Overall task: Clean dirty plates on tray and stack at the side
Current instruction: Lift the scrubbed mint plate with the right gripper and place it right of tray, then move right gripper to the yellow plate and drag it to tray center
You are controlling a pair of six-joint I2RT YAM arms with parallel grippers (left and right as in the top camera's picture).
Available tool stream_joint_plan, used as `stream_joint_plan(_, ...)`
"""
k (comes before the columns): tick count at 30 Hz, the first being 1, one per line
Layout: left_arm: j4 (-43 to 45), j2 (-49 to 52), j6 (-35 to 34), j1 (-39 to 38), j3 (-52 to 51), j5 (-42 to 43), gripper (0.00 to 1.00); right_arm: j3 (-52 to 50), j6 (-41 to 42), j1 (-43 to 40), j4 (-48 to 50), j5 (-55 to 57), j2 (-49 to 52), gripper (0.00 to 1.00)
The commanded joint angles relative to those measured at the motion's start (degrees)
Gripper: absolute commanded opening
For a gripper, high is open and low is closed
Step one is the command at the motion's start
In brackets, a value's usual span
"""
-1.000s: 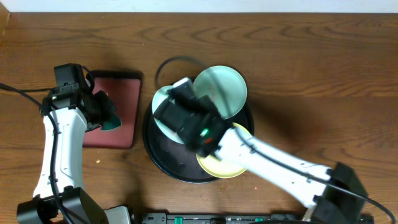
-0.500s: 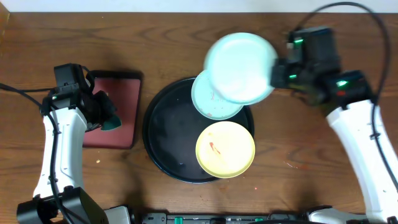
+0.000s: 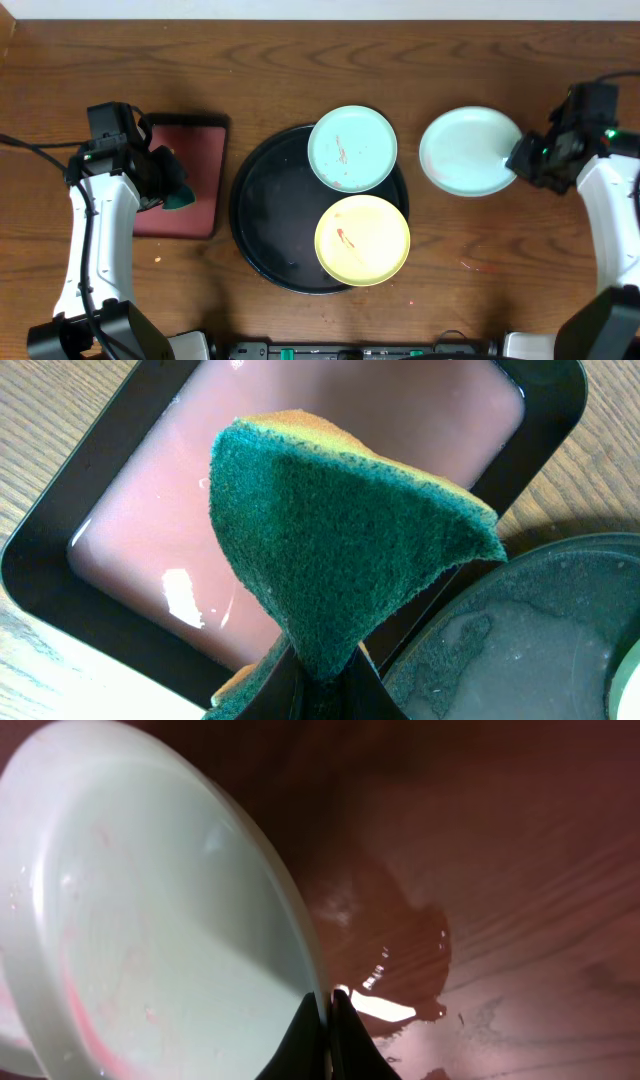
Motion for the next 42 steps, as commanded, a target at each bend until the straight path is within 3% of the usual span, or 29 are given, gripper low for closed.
stream_joint_plan(1,-0.1,0.2,0.8,0.2,0.7,-0.5,0.08,-6.3,-0.9,-0.4,4.0,-0.3,0.0,0.01)
stream_joint_plan(11,0.1,0.2,0.8,0.2,0.7,-0.5,0.07,-21.8,-0.8,-0.4,22.9,2.9,0.0,0.02)
stream_joint_plan(18,0.1,0.2,0.8,0.2,0.7,-0.5,0.08,-23.9,-0.9,-0.4,24.7,2.7,-0.1,0.24)
stream_joint_plan(23,0.1,0.2,0.8,0.2,0.7,-0.5,0.07,-18.0,-1.2,-0.4,17.6,-2.1,-0.5,0.3)
stream_joint_plan(33,0.1,0.2,0.8,0.2,0.7,-0.5,0.07,3.5,-10.0,0.2,-7.9,-7.1,-1.7,0.38)
stream_joint_plan(42,0.1,0.2,0.8,0.2,0.7,-0.5,0.07,3.2,-11.5,6.8,-14.1,-11.3,-1.6,0.45)
